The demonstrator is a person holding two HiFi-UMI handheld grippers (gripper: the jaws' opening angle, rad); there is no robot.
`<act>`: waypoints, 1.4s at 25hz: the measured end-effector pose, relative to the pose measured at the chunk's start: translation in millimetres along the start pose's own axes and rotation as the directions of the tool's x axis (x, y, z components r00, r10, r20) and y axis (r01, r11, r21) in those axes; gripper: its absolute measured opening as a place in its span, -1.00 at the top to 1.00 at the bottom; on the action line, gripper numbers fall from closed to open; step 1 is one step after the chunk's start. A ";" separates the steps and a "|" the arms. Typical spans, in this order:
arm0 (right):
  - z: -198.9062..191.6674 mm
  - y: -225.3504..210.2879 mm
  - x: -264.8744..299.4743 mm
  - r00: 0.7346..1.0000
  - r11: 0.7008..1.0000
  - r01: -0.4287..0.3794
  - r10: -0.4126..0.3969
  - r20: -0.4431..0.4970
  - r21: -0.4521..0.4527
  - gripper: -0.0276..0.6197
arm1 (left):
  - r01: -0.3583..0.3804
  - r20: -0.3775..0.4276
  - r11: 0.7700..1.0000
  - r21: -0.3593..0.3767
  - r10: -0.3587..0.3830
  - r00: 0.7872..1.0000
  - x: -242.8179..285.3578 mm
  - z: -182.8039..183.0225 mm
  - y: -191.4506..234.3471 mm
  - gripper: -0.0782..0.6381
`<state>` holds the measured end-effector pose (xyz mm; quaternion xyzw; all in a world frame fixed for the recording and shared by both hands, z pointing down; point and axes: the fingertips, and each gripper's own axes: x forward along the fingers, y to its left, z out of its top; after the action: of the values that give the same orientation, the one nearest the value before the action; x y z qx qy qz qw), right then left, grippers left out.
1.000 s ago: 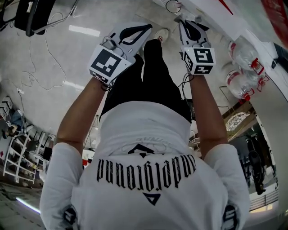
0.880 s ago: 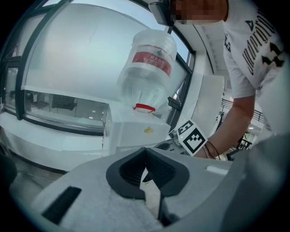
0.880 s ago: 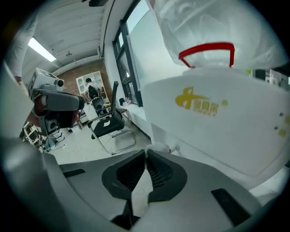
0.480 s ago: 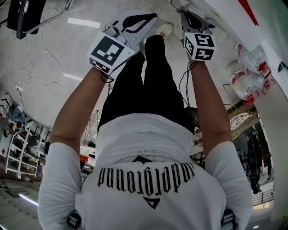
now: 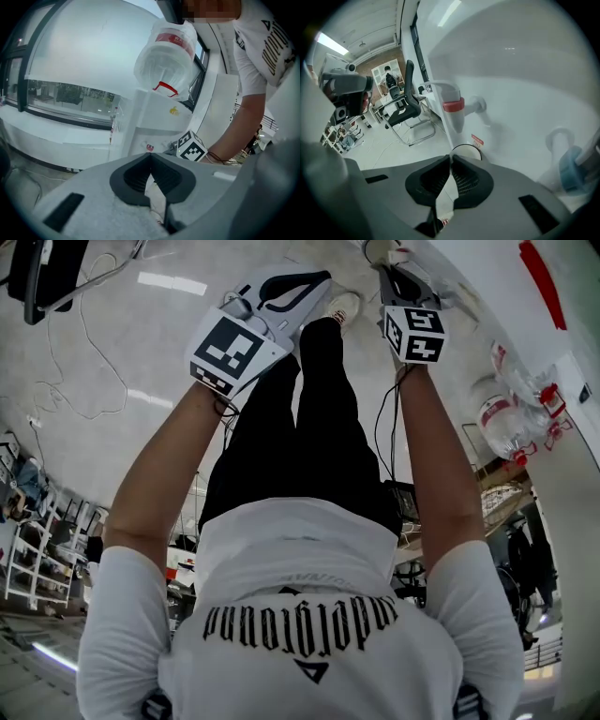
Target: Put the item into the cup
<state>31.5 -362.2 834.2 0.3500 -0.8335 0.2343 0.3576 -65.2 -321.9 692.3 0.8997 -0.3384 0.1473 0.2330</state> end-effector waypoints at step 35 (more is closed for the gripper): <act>22.6 32.4 -37.5 0.996 0.999 0.040 -0.042 0.076 0.026 0.64 | 0.010 0.009 1.000 0.026 -0.010 1.000 -27.0 19.5 -29.0 0.75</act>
<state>16.1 -340.2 786.8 0.3801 -0.8363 0.2236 0.3258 -63.1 -298.3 655.1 0.9050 -0.3329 0.1466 0.2206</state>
